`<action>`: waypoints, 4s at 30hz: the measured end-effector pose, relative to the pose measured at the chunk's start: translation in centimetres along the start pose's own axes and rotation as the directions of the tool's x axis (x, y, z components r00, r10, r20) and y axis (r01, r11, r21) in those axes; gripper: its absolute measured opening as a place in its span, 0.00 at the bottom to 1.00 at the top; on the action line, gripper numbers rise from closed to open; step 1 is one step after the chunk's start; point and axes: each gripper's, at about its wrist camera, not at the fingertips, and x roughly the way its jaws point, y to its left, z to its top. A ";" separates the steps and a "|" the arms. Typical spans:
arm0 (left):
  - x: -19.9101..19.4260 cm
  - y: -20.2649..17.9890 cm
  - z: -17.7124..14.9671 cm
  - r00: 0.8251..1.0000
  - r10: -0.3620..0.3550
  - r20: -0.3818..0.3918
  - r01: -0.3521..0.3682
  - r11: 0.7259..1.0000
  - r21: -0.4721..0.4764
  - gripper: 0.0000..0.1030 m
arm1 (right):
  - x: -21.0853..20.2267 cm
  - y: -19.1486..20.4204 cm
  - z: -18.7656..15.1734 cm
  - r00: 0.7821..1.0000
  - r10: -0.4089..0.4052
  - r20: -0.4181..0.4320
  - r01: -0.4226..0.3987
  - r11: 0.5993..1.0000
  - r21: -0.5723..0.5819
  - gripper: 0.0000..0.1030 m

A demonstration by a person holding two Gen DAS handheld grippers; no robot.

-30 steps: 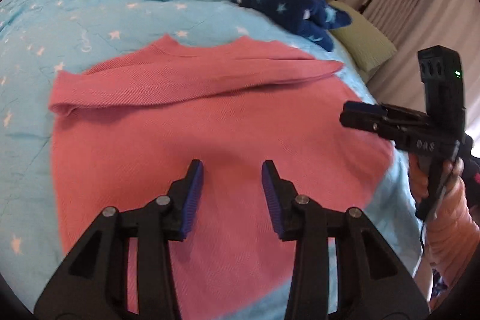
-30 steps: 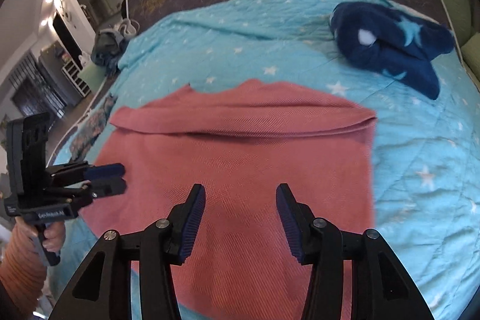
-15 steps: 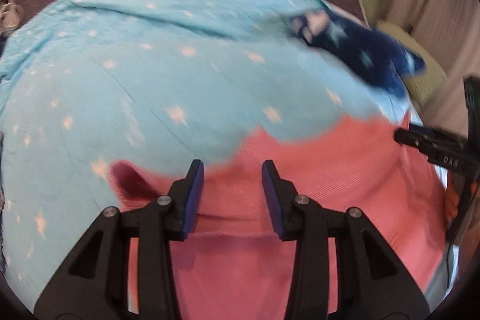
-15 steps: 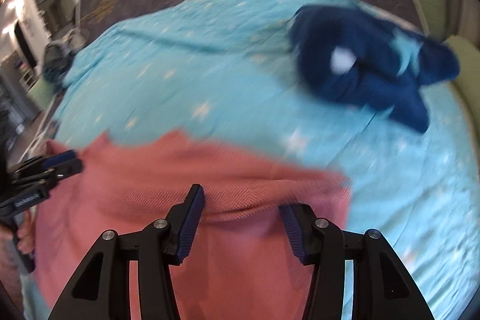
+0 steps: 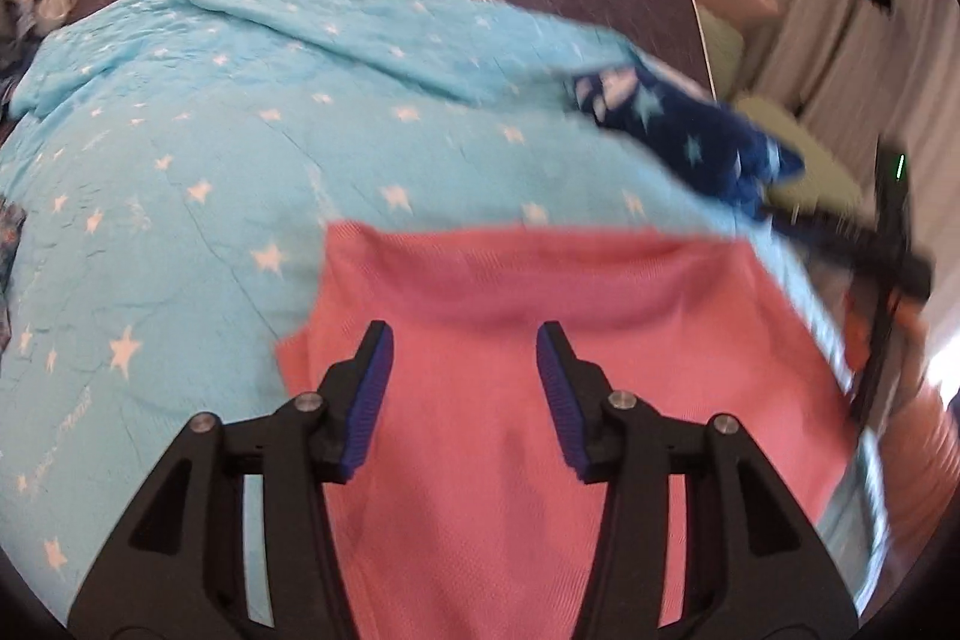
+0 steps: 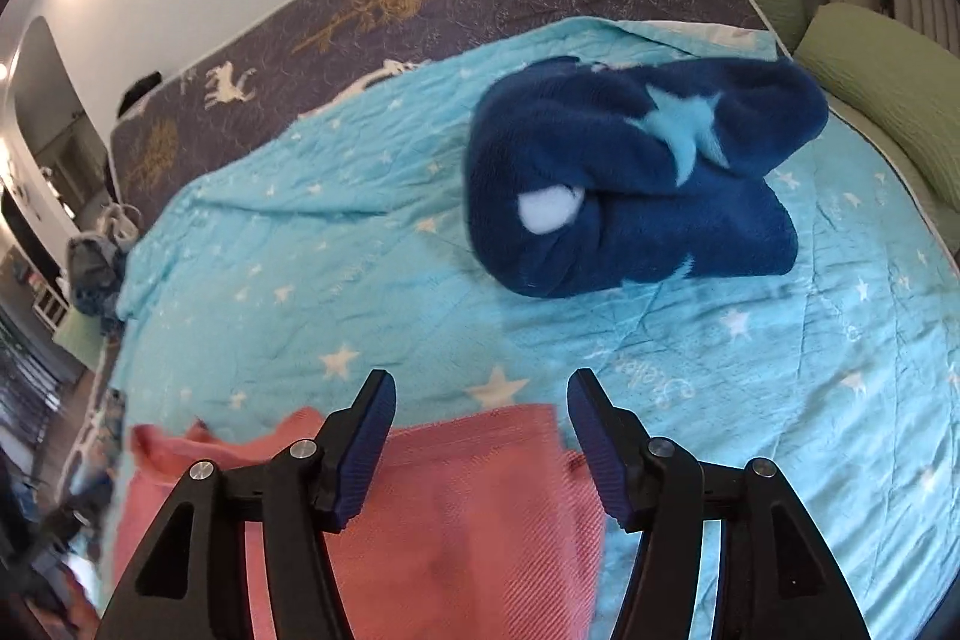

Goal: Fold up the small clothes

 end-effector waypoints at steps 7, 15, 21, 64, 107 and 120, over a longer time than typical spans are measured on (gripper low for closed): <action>5.7 -2.3 1.6 0.989 0.046 -0.140 -0.040 0.998 0.046 0.49 | 0.9 7.6 -3.0 0.973 0.135 -0.187 -0.176 0.958 -0.225 0.60; 8.1 0.3 3.1 0.995 0.088 -0.040 -0.091 0.994 -0.055 0.49 | 6.7 7.1 -3.7 0.989 0.037 -0.144 -0.074 0.963 -0.260 0.60; 6.0 0.4 2.7 0.994 0.108 0.000 -0.107 0.991 -0.086 0.49 | 4.1 5.9 -3.9 0.994 0.052 -0.096 -0.071 0.975 -0.209 0.60; -15.0 -0.1 -14.2 0.975 -0.185 0.123 0.219 0.892 -0.396 0.09 | -16.9 -5.1 -14.7 0.909 0.416 -0.039 -0.389 0.877 0.283 0.05; -17.4 0.1 -22.3 0.992 0.103 0.066 -0.078 0.948 -0.308 0.59 | -21.9 4.1 -23.5 1.000 0.013 -0.003 -0.014 0.969 -0.248 0.40; -19.8 1.8 -24.4 0.982 0.171 0.085 -0.143 0.953 -0.267 0.62 | -18.8 18.6 -28.9 0.987 0.124 -0.098 -0.158 0.788 -0.595 0.46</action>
